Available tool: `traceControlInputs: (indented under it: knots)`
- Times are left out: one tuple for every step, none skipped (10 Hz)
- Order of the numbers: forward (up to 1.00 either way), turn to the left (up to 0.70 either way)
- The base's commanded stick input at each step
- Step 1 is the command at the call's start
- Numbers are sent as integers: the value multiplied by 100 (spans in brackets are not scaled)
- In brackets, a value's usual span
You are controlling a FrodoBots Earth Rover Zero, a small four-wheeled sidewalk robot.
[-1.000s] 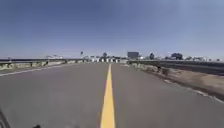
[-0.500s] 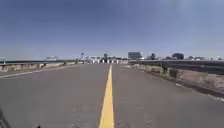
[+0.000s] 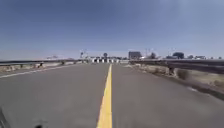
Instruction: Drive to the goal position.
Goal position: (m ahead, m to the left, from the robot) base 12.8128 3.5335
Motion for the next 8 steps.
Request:
traceControlInputs:
  knots:
    - [100, 0]
    - [100, 0]
    - [100, 0]
    - [100, 0]
    - [100, 0]
    - [100, 0]
    - [100, 0]
    - [100, 0]
